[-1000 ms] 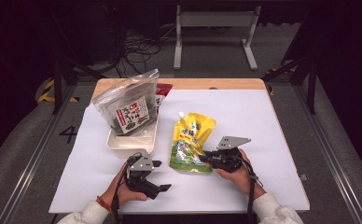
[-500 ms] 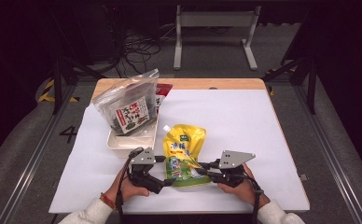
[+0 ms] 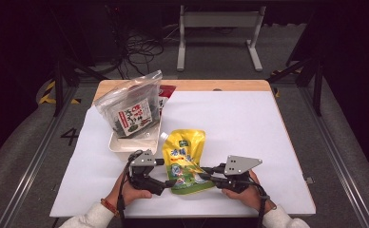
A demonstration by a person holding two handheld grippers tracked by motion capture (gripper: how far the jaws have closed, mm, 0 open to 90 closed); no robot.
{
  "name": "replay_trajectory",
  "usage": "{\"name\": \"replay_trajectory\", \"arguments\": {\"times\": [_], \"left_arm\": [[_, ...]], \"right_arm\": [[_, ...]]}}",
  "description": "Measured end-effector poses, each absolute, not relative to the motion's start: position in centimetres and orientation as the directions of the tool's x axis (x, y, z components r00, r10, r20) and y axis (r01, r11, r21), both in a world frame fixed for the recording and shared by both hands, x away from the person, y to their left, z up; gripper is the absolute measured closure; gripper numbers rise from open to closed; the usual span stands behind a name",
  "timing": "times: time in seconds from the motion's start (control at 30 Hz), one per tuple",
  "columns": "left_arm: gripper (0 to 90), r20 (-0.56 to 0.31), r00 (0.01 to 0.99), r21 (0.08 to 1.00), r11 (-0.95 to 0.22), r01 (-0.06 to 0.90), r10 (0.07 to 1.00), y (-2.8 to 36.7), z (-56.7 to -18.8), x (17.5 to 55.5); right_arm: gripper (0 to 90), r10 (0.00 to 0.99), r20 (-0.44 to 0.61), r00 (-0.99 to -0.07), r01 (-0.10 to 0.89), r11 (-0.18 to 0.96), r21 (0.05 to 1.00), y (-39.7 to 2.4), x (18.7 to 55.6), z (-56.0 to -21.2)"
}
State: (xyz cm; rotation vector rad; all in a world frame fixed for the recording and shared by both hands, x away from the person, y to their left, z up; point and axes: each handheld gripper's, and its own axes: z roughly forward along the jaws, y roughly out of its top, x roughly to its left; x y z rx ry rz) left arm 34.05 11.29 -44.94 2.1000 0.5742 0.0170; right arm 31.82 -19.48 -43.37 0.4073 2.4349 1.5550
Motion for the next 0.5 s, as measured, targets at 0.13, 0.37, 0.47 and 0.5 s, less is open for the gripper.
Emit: {"name": "replay_trajectory", "arguments": {"times": [0.13, 0.37, 0.47, 0.5], "left_arm": [[12.7, -0.203, 0.894, 0.808, -0.447, 0.383, 0.400, 10.7, -44.7, 34.0], [29.6, -0.201, 0.895, 0.860, -0.366, 0.356, 0.399, 11.5, -43.4, 33.5], [44.3, -0.188, 0.918, 0.880, -0.356, 0.316, 0.350, 11.6, -42.9, 32.9], [48.8, -0.160, 0.927, 0.883, -0.371, 0.288, 0.339, 11.2, -42.7, 32.5]], "right_arm": [[80.2, 0.327, -0.036, -0.944, 0.103, 0.399, 0.911, -18.8, 31.6, -43.5], [79.2, 0.320, -0.067, -0.945, 0.073, 0.407, 0.910, -18.0, 31.1, -43.3], [78.3, 0.343, -0.072, -0.937, 0.072, 0.388, 0.919, -17.8, 31.2, -42.9], [77.7, 0.352, -0.071, -0.933, 0.073, 0.378, 0.923, -17.6, 31.2, -42.7]]}}
